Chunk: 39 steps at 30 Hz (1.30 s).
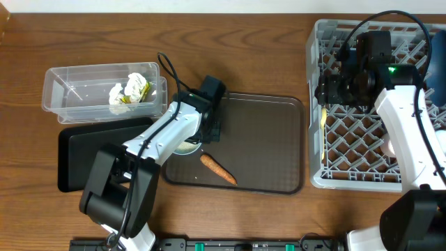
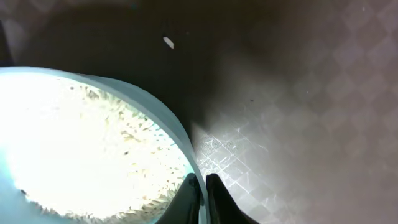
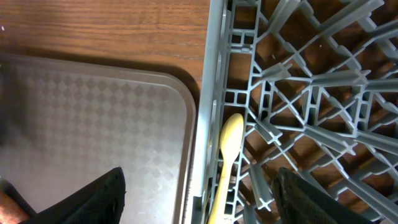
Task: Sort waste into correct bins and load items into the dishwasher rack
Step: 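Reach the left gripper to the light-blue rice bowl and grasp its rim, then lift the rice bowl with the left gripper over the black tray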
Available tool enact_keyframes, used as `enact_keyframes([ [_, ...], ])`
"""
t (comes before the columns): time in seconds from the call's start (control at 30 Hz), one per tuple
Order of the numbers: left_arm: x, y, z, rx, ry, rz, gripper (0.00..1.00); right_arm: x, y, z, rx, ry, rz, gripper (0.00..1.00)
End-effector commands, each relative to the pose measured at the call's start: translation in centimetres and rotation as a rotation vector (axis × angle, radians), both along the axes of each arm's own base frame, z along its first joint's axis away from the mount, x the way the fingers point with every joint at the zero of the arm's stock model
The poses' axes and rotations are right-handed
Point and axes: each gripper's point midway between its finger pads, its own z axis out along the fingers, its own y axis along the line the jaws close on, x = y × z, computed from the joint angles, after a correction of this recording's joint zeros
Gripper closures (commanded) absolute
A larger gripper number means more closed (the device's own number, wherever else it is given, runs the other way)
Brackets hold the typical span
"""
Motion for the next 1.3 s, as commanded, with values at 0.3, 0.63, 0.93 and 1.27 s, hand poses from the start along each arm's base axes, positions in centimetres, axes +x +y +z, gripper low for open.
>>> enact_keyframes([
  [0.3, 0.7, 0.4, 0.1, 0.027, -0.022, 0.003, 0.80, 0.0, 0.5, 0.6, 0.004, -0.014, 0.024, 0.24],
  [0.63, 0.9, 0.4, 0.1, 0.024, -0.028, 0.003, 0.94, 0.0, 0.5, 0.6, 0.004, -0.014, 0.024, 0.24],
  [0.93, 0.9, 0.4, 1.3, 0.017, -0.045, 0.002, 0.94, 0.0, 0.5, 0.6, 0.004, -0.013, 0.024, 0.24],
  [1.27, 1.1, 1.0, 6.8, -0.028, -0.153, 0.002, 0.94, 0.0, 0.5, 0.6, 0.003, -0.014, 0.023, 0.24],
])
